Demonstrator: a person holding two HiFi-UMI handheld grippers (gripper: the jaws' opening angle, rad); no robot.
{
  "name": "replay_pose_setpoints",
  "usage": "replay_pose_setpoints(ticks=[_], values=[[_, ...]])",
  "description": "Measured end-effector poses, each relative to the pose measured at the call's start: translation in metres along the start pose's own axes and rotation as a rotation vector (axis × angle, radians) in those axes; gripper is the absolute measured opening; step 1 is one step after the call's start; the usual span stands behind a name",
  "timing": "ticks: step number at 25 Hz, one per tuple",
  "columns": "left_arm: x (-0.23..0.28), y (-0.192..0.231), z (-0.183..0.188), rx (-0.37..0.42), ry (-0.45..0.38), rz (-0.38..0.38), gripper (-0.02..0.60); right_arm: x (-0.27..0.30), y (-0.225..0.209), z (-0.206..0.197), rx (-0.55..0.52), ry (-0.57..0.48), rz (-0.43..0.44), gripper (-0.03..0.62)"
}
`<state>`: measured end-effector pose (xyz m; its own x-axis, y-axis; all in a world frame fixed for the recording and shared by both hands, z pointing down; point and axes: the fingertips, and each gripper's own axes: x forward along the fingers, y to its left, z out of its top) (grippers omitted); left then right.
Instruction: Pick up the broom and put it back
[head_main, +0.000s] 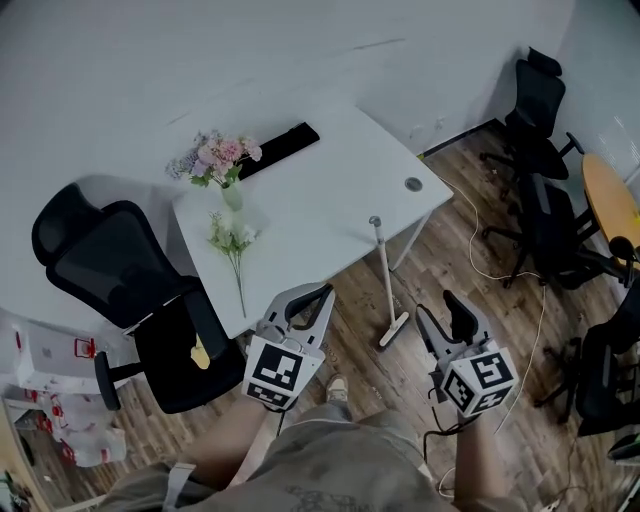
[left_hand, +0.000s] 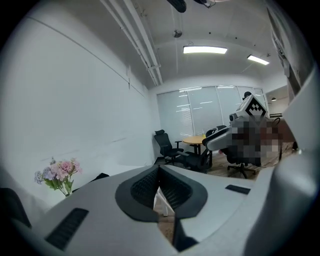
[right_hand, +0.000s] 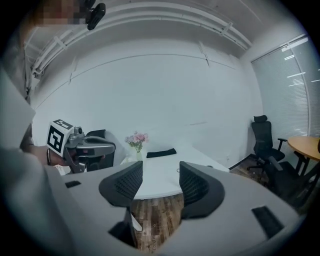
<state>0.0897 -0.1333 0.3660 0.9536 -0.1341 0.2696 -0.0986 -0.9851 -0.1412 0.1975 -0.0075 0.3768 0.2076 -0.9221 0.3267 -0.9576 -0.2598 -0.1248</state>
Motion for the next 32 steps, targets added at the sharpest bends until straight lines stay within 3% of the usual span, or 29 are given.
replay_pose_setpoints(ticks=[8, 18, 32], values=[[0.045, 0.015, -0.026, -0.042, 0.077, -0.002, 0.017, 0.049, -0.033, -0.022, 0.031, 0.078, 0.022, 0.229], [0.099, 0.044, -0.051, -0.103, 0.151, 0.065, 0.017, 0.13, -0.079, -0.047, 0.019, 0.148, 0.107, 0.229], [0.158, 0.056, -0.137, -0.165, 0.311, 0.121, 0.017, 0.238, -0.107, -0.166, 0.004, 0.348, 0.25, 0.233]])
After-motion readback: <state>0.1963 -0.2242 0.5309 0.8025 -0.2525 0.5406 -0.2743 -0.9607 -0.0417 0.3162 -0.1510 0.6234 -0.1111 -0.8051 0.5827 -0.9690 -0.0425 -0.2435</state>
